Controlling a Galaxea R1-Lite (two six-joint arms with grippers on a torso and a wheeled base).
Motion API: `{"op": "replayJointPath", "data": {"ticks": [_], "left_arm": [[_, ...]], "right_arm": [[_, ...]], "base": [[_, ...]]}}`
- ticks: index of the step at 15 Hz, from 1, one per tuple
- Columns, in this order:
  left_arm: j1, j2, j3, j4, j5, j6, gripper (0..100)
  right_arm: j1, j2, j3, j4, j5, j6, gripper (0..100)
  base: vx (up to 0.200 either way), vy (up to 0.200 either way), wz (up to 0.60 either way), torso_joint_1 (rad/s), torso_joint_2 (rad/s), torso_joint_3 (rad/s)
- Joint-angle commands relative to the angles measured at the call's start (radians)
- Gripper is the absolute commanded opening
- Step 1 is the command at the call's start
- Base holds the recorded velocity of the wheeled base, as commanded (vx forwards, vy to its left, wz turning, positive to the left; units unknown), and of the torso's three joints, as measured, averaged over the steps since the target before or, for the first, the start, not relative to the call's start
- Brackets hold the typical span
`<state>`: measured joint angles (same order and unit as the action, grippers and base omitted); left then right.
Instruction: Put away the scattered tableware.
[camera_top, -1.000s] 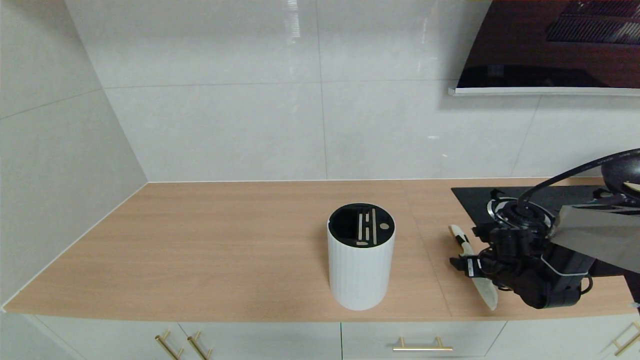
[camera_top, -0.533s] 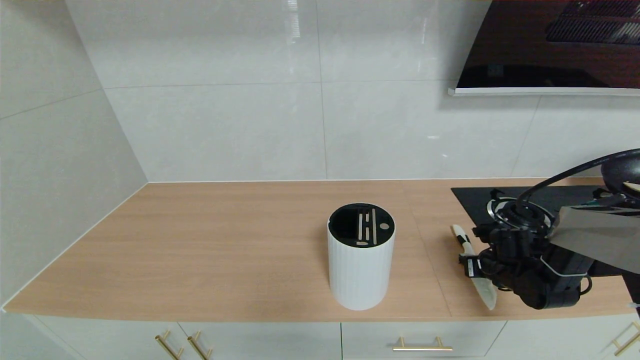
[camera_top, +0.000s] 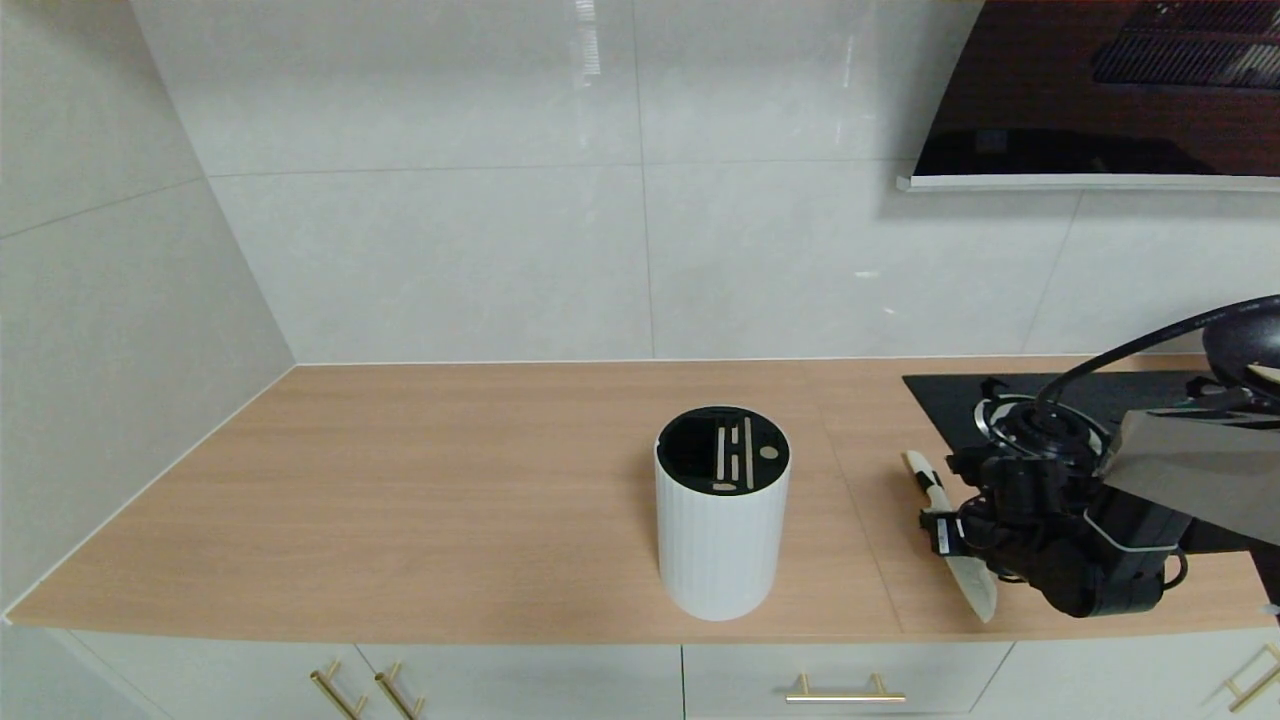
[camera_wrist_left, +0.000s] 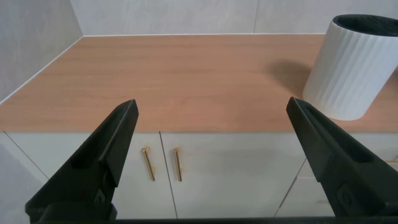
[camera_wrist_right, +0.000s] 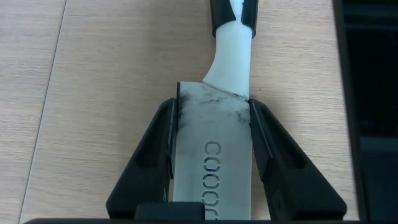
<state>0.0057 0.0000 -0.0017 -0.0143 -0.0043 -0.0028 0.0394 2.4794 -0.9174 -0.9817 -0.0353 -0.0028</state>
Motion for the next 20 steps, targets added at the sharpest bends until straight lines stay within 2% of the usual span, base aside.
{"op": "replayJointPath", "data": {"ticks": [1, 5, 7, 8, 9, 10, 11, 12, 13, 15, 16, 17, 18, 19, 20], "left_arm": [[0.000, 0.000, 0.000, 0.000, 0.000, 0.000, 100], [0.000, 0.000, 0.000, -0.001, 0.000, 0.001, 100], [0.000, 0.000, 0.000, 0.000, -0.002, 0.003, 100], [0.000, 0.000, 0.000, 0.000, -0.003, 0.007, 100], [0.000, 0.000, 0.000, 0.004, -0.016, 0.023, 100], [-0.001, 0.000, 0.000, 0.004, -0.034, 0.073, 100], [-0.001, 0.000, -0.008, 0.000, -0.053, 0.090, 100], [-0.003, 0.014, -0.047, 0.011, -0.076, 0.090, 100], [-0.004, 0.091, -0.129, 0.039, -0.135, 0.084, 100], [-0.006, 0.353, -0.334, 0.066, -0.284, 0.083, 100], [-0.006, 0.440, -0.391, 0.065, -0.319, 0.083, 100], [-0.009, 0.655, -0.534, 0.063, -0.364, 0.078, 100], [-0.038, 0.793, -0.627, 0.062, -0.375, 0.047, 100], [-0.125, 0.913, -0.713, 0.062, -0.375, -0.028, 100], [-0.221, 0.996, -0.767, 0.054, -0.375, -0.131, 100]], "right_arm": [[0.001, -0.100, 0.029, -0.003, 0.000, 0.010, 0], [0.004, -0.301, 0.097, 0.031, 0.003, 0.029, 0], [0.027, -0.408, 0.126, 0.055, 0.006, 0.044, 0], [0.070, -0.520, 0.161, 0.083, 0.005, 0.044, 0], [0.102, -0.582, 0.169, 0.113, 0.002, 0.046, 0], [0.136, -0.651, 0.169, 0.163, -0.001, 0.046, 0], [0.175, -0.728, 0.160, 0.215, -0.001, 0.046, 0], [0.206, -0.772, 0.141, 0.245, -0.003, 0.047, 0], [0.254, -0.817, 0.114, 0.299, -0.014, 0.047, 0], [0.350, -0.878, 0.048, 0.434, -0.048, 0.069, 0], [0.376, -0.890, 0.032, 0.459, -0.051, 0.087, 0], [0.435, -0.893, -0.011, 0.500, -0.060, 0.101, 0], [0.475, -0.892, -0.029, 0.520, -0.067, 0.101, 0], [0.516, -0.879, -0.047, 0.526, -0.077, 0.101, 0], [0.548, -0.867, -0.055, 0.528, -0.089, 0.101, 0]], "base": [[0.000, 0.000, 0.00, 0.000, 0.00, 0.000], [0.000, 0.000, 0.00, 0.000, 0.00, 0.000], [0.000, 0.000, 0.00, 0.000, 0.00, 0.000], [0.000, 0.000, 0.00, 0.000, 0.00, 0.000], [0.000, 0.000, 0.00, 0.000, 0.00, 0.000], [0.000, 0.000, 0.00, 0.000, 0.00, 0.000], [0.000, 0.000, 0.00, 0.000, 0.00, 0.000], [0.000, 0.000, 0.00, 0.000, 0.00, 0.000], [0.000, 0.000, 0.00, 0.000, 0.00, 0.000], [0.000, 0.000, 0.00, 0.000, 0.00, 0.000], [0.000, 0.000, 0.00, 0.000, 0.00, 0.000], [0.000, 0.000, 0.00, 0.000, 0.00, 0.000], [0.000, 0.000, 0.00, 0.000, 0.00, 0.000], [0.000, 0.000, 0.00, 0.000, 0.00, 0.000], [0.000, 0.000, 0.00, 0.000, 0.00, 0.000]]}}
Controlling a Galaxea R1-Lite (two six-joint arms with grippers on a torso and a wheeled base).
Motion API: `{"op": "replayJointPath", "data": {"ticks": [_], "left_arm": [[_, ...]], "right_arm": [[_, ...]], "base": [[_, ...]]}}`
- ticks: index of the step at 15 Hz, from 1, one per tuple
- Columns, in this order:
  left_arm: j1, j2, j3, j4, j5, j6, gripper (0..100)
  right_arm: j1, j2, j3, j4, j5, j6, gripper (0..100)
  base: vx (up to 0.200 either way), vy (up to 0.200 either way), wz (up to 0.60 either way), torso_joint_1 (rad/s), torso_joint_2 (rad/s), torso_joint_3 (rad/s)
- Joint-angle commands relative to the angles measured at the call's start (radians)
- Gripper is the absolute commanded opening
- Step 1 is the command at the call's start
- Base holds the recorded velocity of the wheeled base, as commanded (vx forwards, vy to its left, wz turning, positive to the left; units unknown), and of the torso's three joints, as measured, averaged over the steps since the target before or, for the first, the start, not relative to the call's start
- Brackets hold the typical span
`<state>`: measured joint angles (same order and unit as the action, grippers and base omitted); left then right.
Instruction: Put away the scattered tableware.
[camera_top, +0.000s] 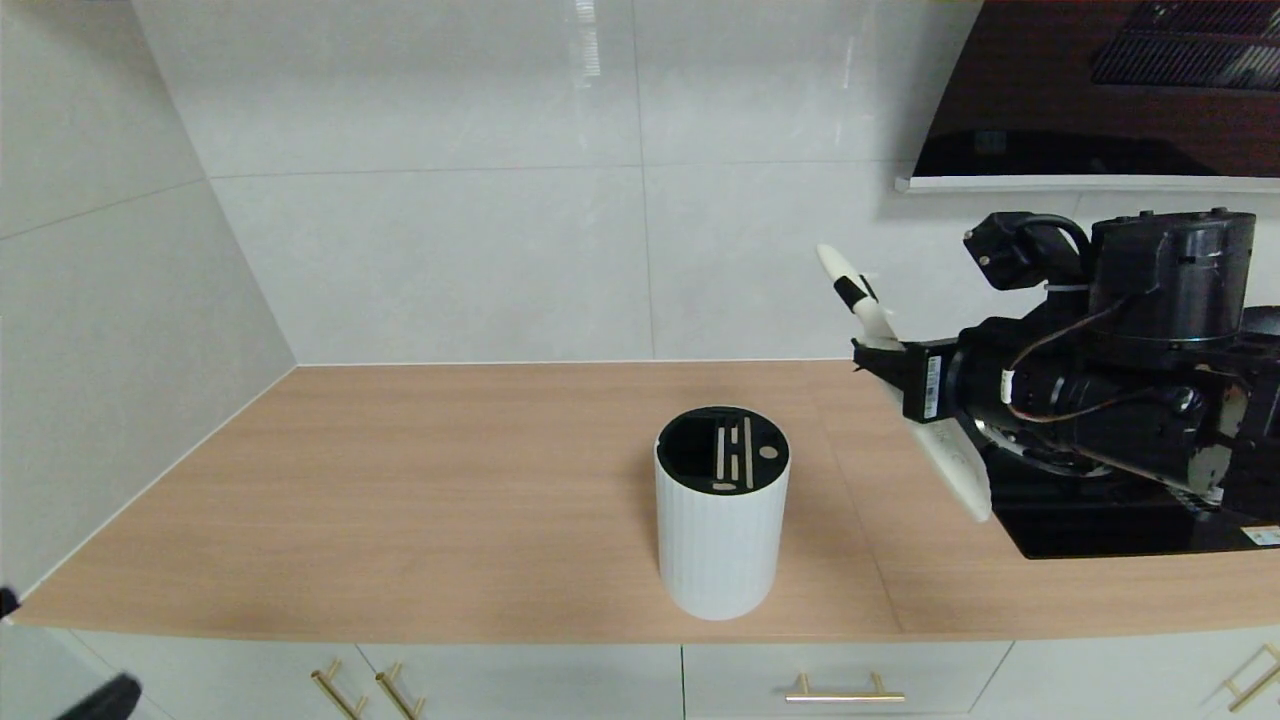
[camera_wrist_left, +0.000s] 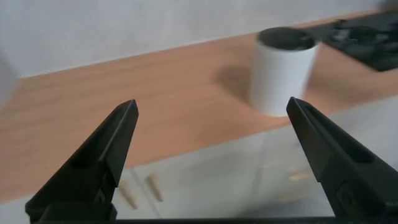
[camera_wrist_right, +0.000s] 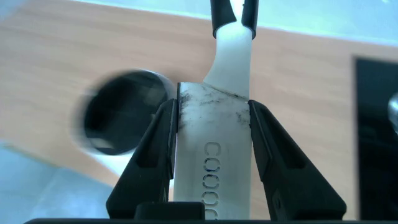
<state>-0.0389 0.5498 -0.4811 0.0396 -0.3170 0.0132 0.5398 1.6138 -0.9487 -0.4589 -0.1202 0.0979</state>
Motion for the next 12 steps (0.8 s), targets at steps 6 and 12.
{"op": "replayJointPath", "data": {"ticks": [6, 12], "left_arm": [[-0.415, 0.855, -0.317, -0.487, -0.060, -0.605, 100], [-0.440, 1.148, -0.482, -0.661, -0.108, -0.754, 100]], "right_arm": [[0.224, 0.038, -0.007, 0.003, -0.108, 0.039, 0], [0.336, 0.057, -0.024, 0.028, -0.191, 0.109, 0]], "base": [[0.000, 0.000, 0.00, 0.000, 0.00, 0.000], [0.000, 0.000, 0.00, 0.000, 0.00, 0.000]]}}
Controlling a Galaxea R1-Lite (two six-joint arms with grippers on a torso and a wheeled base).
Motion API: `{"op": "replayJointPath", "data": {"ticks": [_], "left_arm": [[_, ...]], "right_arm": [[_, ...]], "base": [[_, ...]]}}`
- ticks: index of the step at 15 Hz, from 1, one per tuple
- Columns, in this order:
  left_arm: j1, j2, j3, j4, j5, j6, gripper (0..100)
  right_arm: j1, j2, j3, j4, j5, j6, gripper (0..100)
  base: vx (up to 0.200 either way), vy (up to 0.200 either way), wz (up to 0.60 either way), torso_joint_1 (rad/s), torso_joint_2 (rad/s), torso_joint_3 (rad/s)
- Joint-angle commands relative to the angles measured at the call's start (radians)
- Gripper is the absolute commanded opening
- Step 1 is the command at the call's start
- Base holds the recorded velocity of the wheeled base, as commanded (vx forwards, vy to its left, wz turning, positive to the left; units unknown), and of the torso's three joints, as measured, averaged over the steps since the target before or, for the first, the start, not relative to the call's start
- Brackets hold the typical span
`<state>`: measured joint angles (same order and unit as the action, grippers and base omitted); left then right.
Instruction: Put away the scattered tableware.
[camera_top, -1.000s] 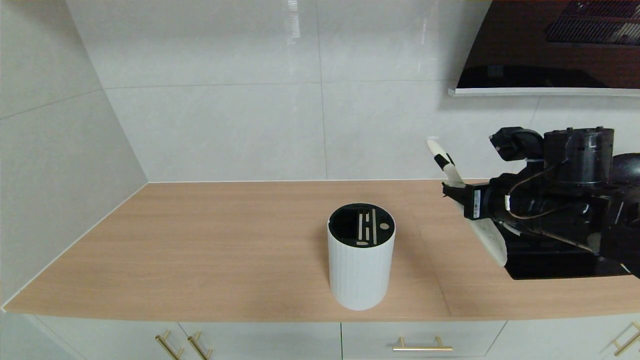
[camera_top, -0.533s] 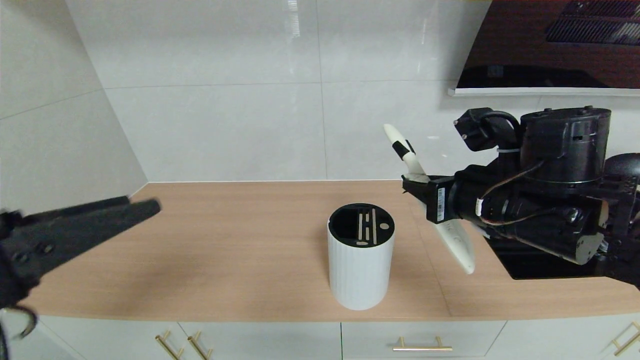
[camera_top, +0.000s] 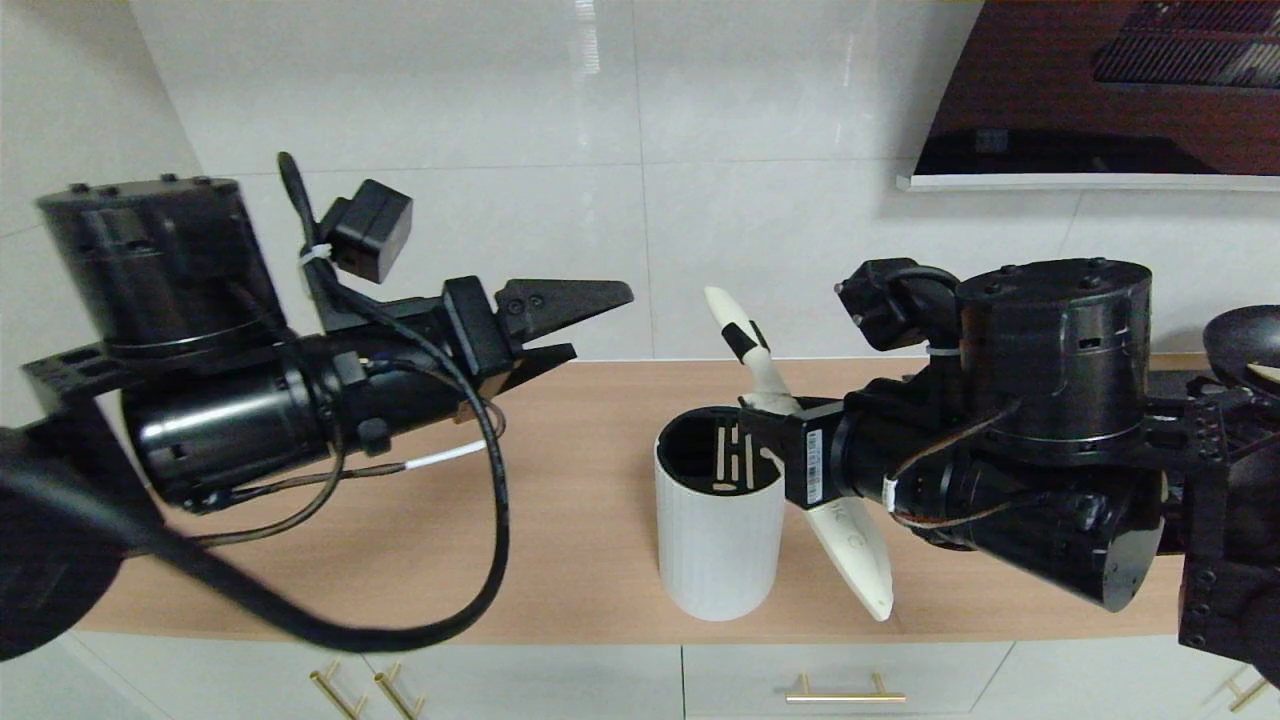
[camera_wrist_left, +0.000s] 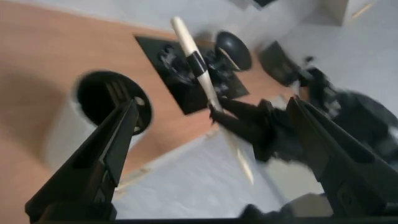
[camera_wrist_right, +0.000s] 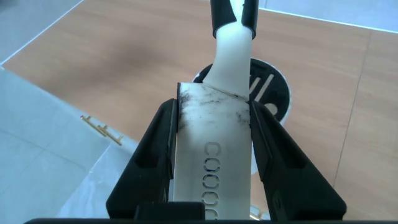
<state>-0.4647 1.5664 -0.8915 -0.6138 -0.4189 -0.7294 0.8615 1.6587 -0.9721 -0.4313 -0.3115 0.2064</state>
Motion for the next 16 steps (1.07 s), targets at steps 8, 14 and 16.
{"op": "replayJointPath", "data": {"ticks": [8, 14, 16], "left_arm": [[-0.109, 0.296, -0.210, 0.039, 0.091, -0.015, 100], [-0.150, 0.328, -0.213, -0.012, 0.132, -0.056, 100], [-0.150, 0.334, -0.213, -0.030, 0.135, -0.058, 100]], "right_arm": [[0.073, 0.056, 0.004, -0.007, -0.067, 0.010, 0], [0.085, 0.062, -0.003, -0.007, -0.077, 0.041, 0], [0.083, 0.067, -0.014, -0.007, -0.081, 0.045, 0]], "base": [[0.000, 0.000, 0.00, 0.000, 0.00, 0.000], [0.000, 0.000, 0.00, 0.000, 0.00, 0.000], [0.000, 0.000, 0.00, 0.000, 0.00, 0.000]]}}
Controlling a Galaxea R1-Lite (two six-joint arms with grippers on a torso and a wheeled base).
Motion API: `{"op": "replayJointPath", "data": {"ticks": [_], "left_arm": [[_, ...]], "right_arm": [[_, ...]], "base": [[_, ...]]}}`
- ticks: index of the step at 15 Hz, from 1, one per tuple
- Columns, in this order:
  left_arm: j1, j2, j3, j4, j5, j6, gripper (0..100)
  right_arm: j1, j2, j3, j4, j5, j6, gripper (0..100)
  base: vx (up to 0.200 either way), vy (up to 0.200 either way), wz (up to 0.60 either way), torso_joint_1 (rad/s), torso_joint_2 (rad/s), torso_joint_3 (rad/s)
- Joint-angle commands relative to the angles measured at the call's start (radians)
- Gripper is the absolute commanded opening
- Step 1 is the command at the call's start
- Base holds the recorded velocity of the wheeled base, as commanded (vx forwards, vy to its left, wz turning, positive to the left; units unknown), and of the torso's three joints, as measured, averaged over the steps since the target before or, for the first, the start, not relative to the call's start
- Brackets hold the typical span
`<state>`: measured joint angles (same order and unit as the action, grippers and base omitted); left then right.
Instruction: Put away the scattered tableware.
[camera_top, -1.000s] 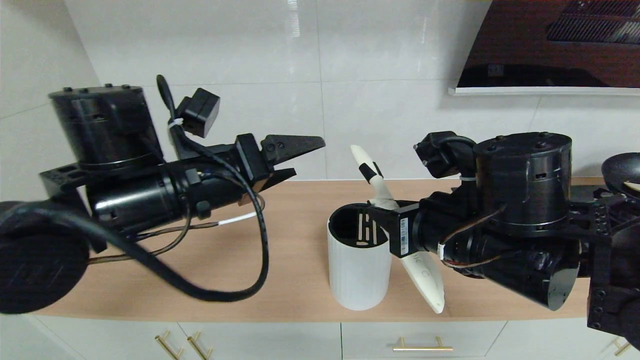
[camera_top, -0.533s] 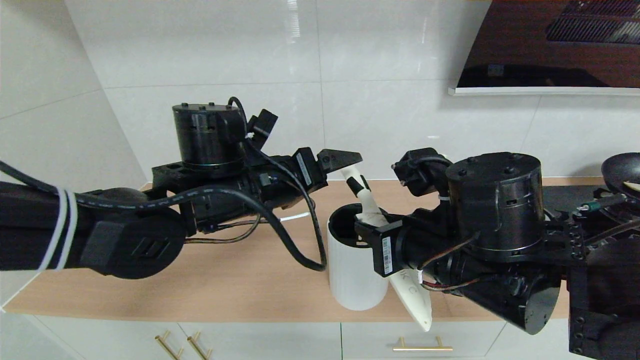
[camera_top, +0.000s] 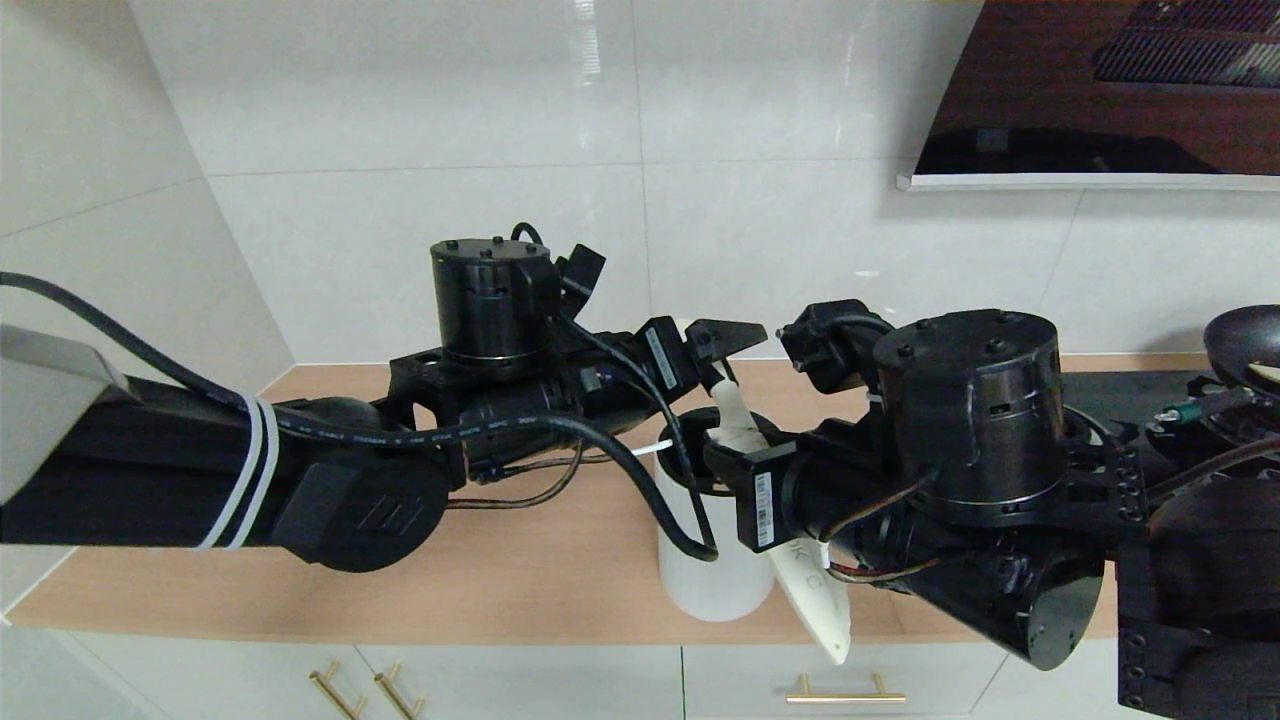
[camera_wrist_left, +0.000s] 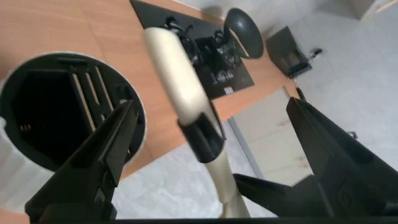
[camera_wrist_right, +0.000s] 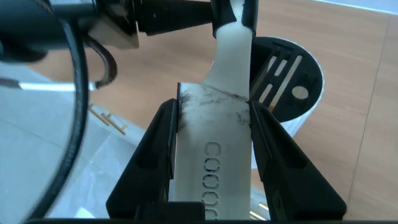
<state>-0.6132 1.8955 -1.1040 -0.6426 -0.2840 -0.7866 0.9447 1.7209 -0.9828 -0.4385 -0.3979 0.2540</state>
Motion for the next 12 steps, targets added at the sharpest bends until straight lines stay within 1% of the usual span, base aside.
{"op": "replayJointPath", "data": {"ticks": [1, 3, 4, 12], "left_arm": [[-0.002, 0.010, 0.000, -0.020, 0.019, 0.000, 100], [-0.002, 0.020, 0.000, -0.048, 0.037, 0.001, 100], [-0.002, 0.027, 0.000, -0.057, 0.037, 0.001, 100], [-0.008, 0.028, 0.000, -0.057, 0.036, 0.001, 100]], "right_arm": [[0.000, 0.014, -0.011, 0.000, -0.019, 0.010, 0], [0.002, 0.019, -0.014, 0.000, -0.026, 0.011, 0], [0.002, 0.020, -0.016, 0.000, -0.026, 0.011, 0], [0.002, 0.008, -0.013, 0.000, -0.026, 0.016, 0]], "base": [[0.000, 0.000, 0.00, 0.000, 0.00, 0.000], [0.000, 0.000, 0.00, 0.000, 0.00, 0.000], [0.000, 0.000, 0.00, 0.000, 0.00, 0.000], [0.000, 0.000, 0.00, 0.000, 0.00, 0.000]]}}
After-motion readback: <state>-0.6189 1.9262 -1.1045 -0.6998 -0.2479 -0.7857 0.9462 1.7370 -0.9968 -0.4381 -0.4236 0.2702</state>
